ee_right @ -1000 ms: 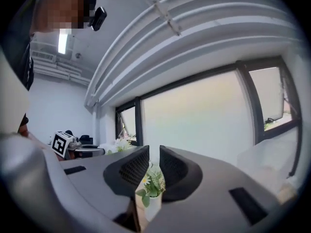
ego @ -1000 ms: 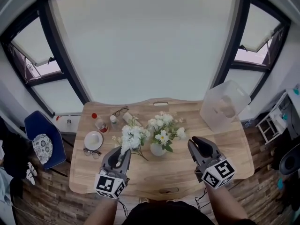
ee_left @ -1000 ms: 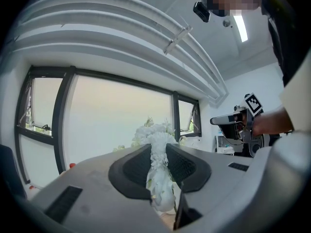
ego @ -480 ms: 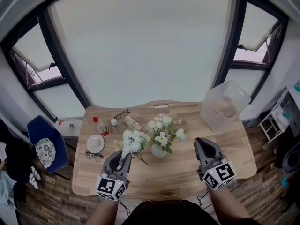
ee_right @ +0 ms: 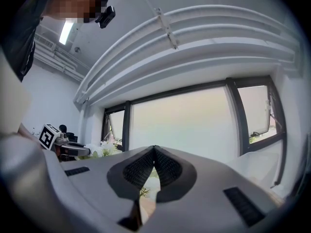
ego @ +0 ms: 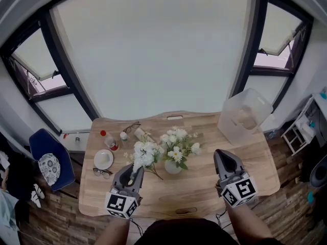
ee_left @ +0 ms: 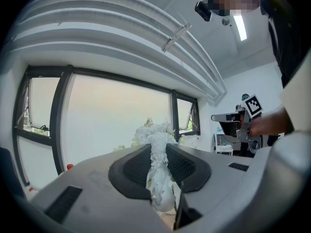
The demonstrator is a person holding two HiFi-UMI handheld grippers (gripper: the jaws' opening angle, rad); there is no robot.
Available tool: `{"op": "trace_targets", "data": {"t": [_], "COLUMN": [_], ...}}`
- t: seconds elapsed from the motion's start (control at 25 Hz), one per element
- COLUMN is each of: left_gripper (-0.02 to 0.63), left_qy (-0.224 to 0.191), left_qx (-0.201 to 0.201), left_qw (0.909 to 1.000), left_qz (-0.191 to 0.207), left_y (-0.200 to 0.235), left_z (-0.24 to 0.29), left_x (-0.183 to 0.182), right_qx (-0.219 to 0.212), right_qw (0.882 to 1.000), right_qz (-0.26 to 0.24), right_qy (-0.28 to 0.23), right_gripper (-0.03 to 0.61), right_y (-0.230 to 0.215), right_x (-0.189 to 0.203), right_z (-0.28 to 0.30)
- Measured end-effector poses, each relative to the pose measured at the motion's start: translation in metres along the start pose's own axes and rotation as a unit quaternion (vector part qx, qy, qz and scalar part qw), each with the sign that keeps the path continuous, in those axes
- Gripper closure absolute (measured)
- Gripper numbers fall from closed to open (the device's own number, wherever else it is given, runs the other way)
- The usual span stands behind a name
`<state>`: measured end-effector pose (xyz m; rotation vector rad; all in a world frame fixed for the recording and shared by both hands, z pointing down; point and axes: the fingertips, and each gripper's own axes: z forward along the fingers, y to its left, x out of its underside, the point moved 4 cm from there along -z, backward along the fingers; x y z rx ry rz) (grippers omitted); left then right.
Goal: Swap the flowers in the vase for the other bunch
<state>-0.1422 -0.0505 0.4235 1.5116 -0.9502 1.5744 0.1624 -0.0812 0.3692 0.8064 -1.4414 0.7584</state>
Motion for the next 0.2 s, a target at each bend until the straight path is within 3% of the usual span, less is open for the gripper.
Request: {"op": "trace_targets", "data": {"t": [0.2], "left_gripper": [0.525], "left_qy": [-0.003], "left_qx": [-0.003], "left_qw": [1.0000], "left_qz": [0.000], "left_y": [0.0051], "left_z": [0.0045], "left_x": [-0.0029], "right_qx": [0.003], "right_qw": [1.000], "right_qz": [-0.001], "right_qy": [0.003], "right_gripper": [0.552], "right_y": [-0.0036], "right_x": [-0.0002], "right_z": [0.0054]}}
